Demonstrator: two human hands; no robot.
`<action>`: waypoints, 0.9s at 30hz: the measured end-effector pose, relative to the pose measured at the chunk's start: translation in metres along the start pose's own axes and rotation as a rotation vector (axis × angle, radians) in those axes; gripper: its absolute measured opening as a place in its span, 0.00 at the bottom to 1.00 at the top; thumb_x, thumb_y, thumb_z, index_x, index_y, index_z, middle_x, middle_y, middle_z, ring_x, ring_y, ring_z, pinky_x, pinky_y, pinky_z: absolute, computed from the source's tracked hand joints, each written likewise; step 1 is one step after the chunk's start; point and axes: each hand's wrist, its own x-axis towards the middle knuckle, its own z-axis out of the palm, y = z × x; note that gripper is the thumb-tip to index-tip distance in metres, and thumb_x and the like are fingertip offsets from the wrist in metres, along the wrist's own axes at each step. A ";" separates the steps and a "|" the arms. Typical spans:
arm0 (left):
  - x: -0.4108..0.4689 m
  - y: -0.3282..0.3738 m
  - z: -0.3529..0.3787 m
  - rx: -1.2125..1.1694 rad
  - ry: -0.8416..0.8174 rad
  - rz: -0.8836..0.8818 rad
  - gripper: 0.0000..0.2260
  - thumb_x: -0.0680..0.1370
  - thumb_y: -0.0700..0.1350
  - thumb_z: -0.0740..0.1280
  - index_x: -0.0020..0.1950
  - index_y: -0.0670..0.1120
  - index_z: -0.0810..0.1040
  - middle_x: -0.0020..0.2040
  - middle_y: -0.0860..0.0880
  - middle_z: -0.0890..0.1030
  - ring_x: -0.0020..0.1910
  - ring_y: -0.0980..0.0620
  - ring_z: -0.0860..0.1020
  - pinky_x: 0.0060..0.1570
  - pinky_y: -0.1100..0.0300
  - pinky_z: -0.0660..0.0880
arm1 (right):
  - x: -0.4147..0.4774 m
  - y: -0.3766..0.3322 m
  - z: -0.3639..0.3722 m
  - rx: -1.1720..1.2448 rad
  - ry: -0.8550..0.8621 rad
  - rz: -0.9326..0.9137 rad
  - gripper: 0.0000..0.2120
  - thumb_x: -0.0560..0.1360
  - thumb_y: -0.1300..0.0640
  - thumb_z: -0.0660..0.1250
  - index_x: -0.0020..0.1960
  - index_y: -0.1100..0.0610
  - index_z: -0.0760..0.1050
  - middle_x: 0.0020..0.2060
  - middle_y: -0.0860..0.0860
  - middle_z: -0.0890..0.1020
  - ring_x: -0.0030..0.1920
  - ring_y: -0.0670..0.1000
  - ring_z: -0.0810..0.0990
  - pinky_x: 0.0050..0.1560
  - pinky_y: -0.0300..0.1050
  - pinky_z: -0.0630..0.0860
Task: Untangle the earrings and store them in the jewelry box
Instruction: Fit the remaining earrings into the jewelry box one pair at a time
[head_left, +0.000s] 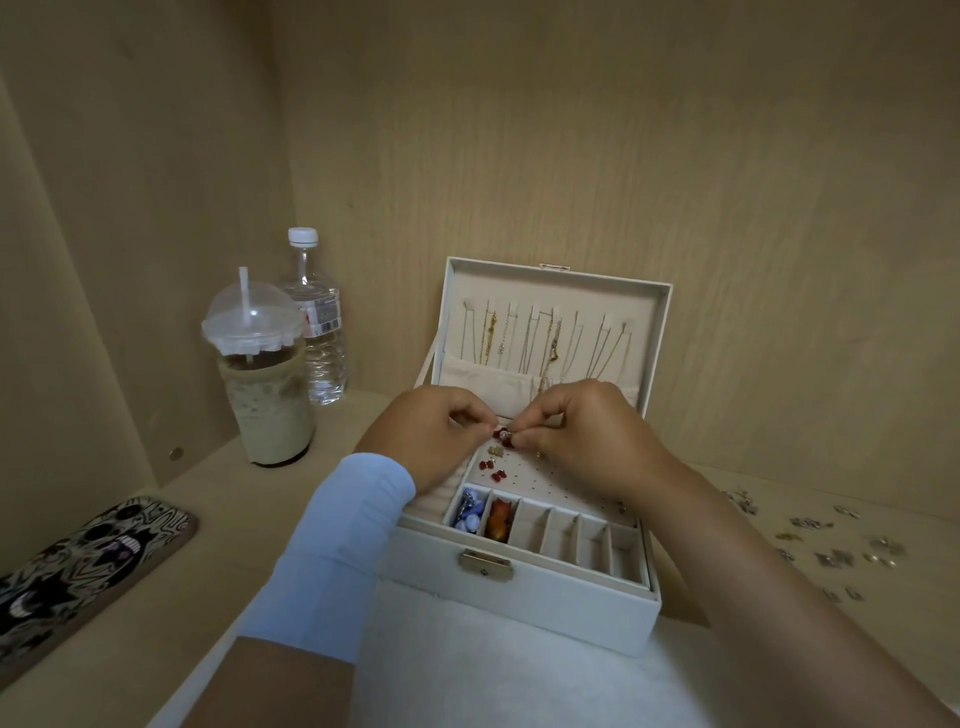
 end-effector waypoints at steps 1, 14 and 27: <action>0.000 -0.001 0.000 0.041 -0.020 -0.005 0.05 0.77 0.47 0.70 0.47 0.56 0.85 0.45 0.61 0.83 0.46 0.63 0.78 0.52 0.63 0.75 | -0.001 0.000 0.001 -0.050 -0.022 0.000 0.03 0.71 0.53 0.77 0.44 0.45 0.87 0.40 0.38 0.86 0.45 0.38 0.82 0.55 0.46 0.80; 0.000 0.003 -0.003 0.173 -0.119 -0.005 0.11 0.79 0.42 0.65 0.48 0.56 0.86 0.46 0.59 0.79 0.49 0.57 0.78 0.56 0.62 0.74 | -0.005 -0.002 0.009 -0.197 -0.017 -0.157 0.03 0.72 0.51 0.77 0.45 0.46 0.85 0.42 0.39 0.84 0.44 0.40 0.80 0.51 0.49 0.80; -0.002 0.004 -0.001 0.211 -0.107 0.053 0.11 0.78 0.41 0.66 0.51 0.56 0.85 0.52 0.57 0.81 0.50 0.56 0.78 0.58 0.59 0.75 | -0.002 -0.002 -0.006 -0.190 -0.202 -0.116 0.04 0.74 0.52 0.73 0.47 0.45 0.86 0.42 0.38 0.84 0.44 0.36 0.79 0.51 0.40 0.77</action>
